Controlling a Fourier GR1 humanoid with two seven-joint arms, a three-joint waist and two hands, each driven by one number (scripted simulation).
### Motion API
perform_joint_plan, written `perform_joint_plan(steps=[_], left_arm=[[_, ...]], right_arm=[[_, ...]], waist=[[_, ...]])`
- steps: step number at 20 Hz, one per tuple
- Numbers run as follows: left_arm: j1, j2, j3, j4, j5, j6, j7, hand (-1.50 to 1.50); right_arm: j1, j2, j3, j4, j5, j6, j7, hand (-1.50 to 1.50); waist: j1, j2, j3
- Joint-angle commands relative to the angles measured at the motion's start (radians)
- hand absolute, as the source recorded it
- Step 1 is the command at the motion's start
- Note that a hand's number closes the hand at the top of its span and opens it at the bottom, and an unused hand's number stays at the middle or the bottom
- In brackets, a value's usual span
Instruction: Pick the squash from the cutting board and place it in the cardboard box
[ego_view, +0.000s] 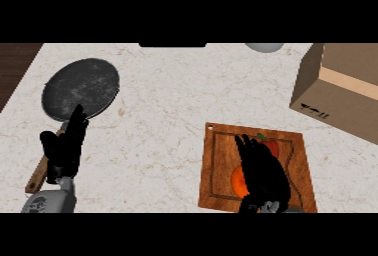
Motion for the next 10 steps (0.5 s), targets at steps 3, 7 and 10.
perform_joint_plan(steps=[3,7,10], left_arm=[[-0.013,-0.019,0.019,0.073,-0.021,-0.012,-0.066,0.0],[0.023,-0.029,0.005,-0.005,-0.034,0.002,-0.019,0.0],[0.028,-0.055,-0.007,0.001,-0.045,0.009,-0.033,0.0]], right_arm=[[-0.017,0.022,-0.042,0.038,0.027,0.006,-0.048,-1.5],[0.041,0.046,0.017,0.064,0.078,-0.046,-0.053,-1.5],[-0.026,0.06,-0.047,0.171,0.072,-0.076,-0.118,-1.5]], waist=[[-0.001,0.0,0.0],[0.0,0.0,0.0],[0.001,0.0,0.0]])
